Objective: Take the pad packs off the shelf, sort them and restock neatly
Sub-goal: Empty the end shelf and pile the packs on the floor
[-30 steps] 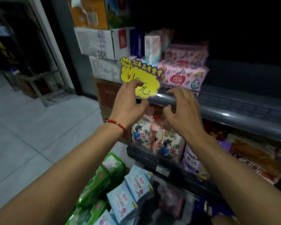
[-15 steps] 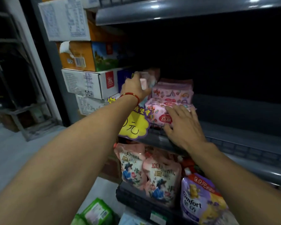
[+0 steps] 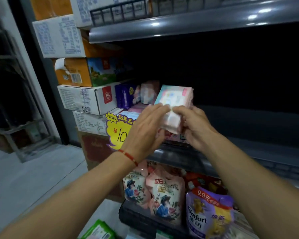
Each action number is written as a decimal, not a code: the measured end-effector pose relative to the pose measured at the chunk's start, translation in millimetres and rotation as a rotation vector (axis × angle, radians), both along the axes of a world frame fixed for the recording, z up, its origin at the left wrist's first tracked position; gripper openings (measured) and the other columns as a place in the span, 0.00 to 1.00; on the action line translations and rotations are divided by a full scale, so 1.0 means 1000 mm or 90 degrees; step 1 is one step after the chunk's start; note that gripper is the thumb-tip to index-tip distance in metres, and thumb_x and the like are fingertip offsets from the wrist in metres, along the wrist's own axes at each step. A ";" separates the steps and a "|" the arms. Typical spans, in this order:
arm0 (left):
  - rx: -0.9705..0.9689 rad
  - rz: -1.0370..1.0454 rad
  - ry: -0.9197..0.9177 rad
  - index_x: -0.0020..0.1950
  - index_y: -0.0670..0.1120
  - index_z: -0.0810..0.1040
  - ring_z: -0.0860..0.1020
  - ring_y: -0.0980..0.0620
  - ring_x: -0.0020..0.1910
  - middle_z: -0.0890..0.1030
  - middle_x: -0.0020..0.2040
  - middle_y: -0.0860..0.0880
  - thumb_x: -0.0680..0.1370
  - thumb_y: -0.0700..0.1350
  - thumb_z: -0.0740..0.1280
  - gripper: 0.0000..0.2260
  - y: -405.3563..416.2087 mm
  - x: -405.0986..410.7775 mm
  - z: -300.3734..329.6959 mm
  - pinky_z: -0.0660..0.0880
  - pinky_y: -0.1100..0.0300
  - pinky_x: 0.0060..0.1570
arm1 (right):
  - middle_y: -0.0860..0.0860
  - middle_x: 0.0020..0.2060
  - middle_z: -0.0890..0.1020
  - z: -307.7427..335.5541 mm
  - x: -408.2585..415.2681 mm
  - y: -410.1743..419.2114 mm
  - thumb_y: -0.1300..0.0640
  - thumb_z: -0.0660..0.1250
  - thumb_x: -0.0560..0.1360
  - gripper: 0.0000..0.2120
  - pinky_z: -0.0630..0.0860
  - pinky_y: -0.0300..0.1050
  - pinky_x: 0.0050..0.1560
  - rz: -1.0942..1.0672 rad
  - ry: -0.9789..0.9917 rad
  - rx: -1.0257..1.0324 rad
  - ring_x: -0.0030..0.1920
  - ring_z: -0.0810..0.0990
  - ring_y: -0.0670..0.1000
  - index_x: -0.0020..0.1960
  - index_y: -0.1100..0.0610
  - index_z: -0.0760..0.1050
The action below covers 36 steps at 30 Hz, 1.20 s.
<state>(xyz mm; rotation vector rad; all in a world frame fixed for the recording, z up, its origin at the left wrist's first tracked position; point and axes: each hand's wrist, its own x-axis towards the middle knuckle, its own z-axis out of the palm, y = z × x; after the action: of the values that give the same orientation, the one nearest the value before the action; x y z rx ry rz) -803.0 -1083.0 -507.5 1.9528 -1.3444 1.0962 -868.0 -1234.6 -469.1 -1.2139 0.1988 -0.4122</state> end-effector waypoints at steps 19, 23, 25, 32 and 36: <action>0.286 0.406 0.358 0.73 0.38 0.69 0.73 0.35 0.68 0.73 0.70 0.35 0.83 0.51 0.63 0.23 -0.075 0.189 0.092 0.72 0.44 0.65 | 0.51 0.50 0.88 -0.030 -0.034 -0.091 0.52 0.73 0.77 0.13 0.82 0.53 0.54 -0.147 -0.013 -0.142 0.51 0.87 0.52 0.60 0.54 0.79; 0.229 0.443 0.335 0.64 0.39 0.77 0.77 0.34 0.59 0.79 0.60 0.34 0.83 0.62 0.55 0.28 -0.091 0.200 0.084 0.74 0.45 0.60 | 0.50 0.51 0.87 -0.033 -0.047 -0.107 0.55 0.75 0.75 0.17 0.84 0.55 0.52 -0.155 0.002 -0.154 0.50 0.87 0.52 0.63 0.49 0.77; 0.192 0.497 0.319 0.64 0.39 0.77 0.75 0.35 0.62 0.78 0.62 0.35 0.84 0.60 0.54 0.27 -0.100 0.197 0.083 0.71 0.47 0.63 | 0.45 0.51 0.87 -0.035 -0.053 -0.113 0.53 0.77 0.74 0.20 0.84 0.51 0.52 -0.157 0.009 -0.235 0.50 0.87 0.49 0.63 0.43 0.77; -0.012 0.428 0.241 0.68 0.40 0.74 0.76 0.31 0.60 0.78 0.60 0.32 0.80 0.45 0.65 0.17 -0.083 0.162 0.112 0.74 0.42 0.58 | 0.37 0.67 0.76 -0.027 -0.068 -0.121 0.57 0.79 0.72 0.36 0.69 0.34 0.66 -0.298 -0.074 -0.757 0.67 0.73 0.40 0.74 0.39 0.70; -0.221 0.110 0.237 0.59 0.42 0.75 0.78 0.46 0.51 0.80 0.52 0.43 0.78 0.42 0.70 0.11 -0.057 0.078 0.114 0.72 0.57 0.49 | 0.42 0.75 0.68 -0.024 -0.082 -0.114 0.66 0.80 0.68 0.42 0.60 0.33 0.75 -0.354 -0.186 -0.869 0.77 0.63 0.46 0.77 0.51 0.67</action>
<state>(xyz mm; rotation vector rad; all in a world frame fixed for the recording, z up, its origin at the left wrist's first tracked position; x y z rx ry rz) -724.8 -1140.1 -393.9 1.9132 -0.7472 0.9100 -950.4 -1349.0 -493.1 -2.4058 -0.0403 -1.3286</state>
